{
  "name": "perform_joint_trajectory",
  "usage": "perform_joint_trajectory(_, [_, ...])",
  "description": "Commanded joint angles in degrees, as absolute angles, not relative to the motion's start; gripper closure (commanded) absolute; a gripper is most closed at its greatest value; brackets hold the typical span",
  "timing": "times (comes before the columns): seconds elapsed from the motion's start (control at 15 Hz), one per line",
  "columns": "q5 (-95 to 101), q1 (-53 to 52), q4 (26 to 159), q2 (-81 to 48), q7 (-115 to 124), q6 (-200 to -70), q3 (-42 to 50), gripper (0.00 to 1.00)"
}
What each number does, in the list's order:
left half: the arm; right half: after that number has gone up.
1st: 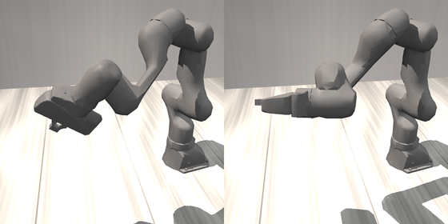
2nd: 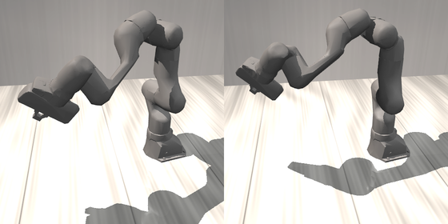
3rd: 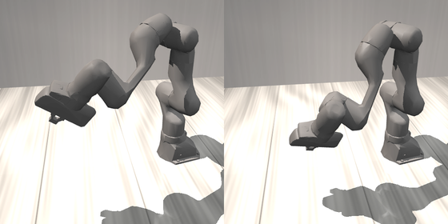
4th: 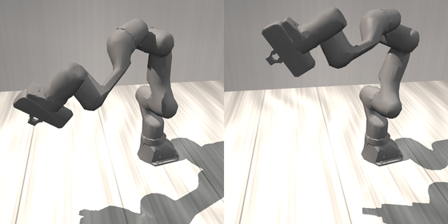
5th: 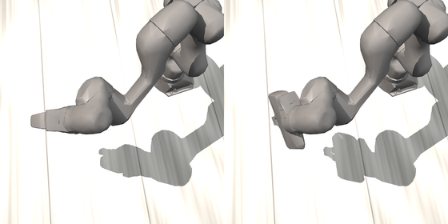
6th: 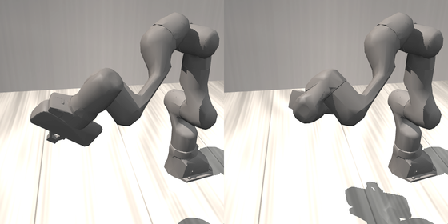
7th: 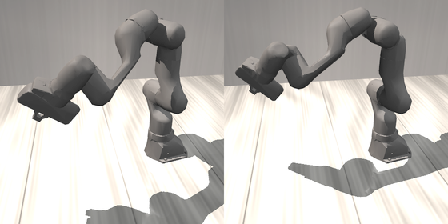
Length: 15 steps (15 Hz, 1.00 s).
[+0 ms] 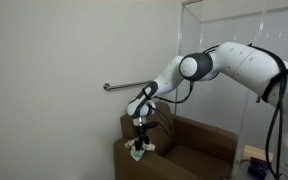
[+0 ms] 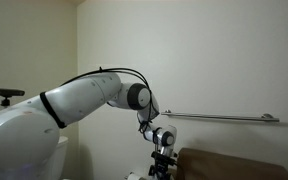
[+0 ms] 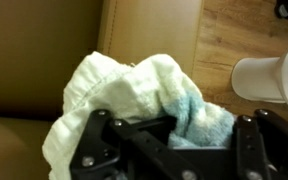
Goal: Wipe the couch with the cloth
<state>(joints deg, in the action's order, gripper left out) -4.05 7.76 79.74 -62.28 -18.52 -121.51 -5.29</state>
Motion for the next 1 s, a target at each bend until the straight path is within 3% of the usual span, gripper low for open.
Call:
perform_joint_trajectory(0.0, [-4.68,7.57,71.29,-66.17,-17.32,-116.07,-5.41,0.95])
perform_joint_trajectory(0.4, [-4.37,8.33,70.34,-69.99,-20.74,-105.97,-5.82,0.95])
perform_joint_trajectory(0.93, [-5.62,10.37,87.68,-62.48,-22.23,-110.39,-6.18,0.94])
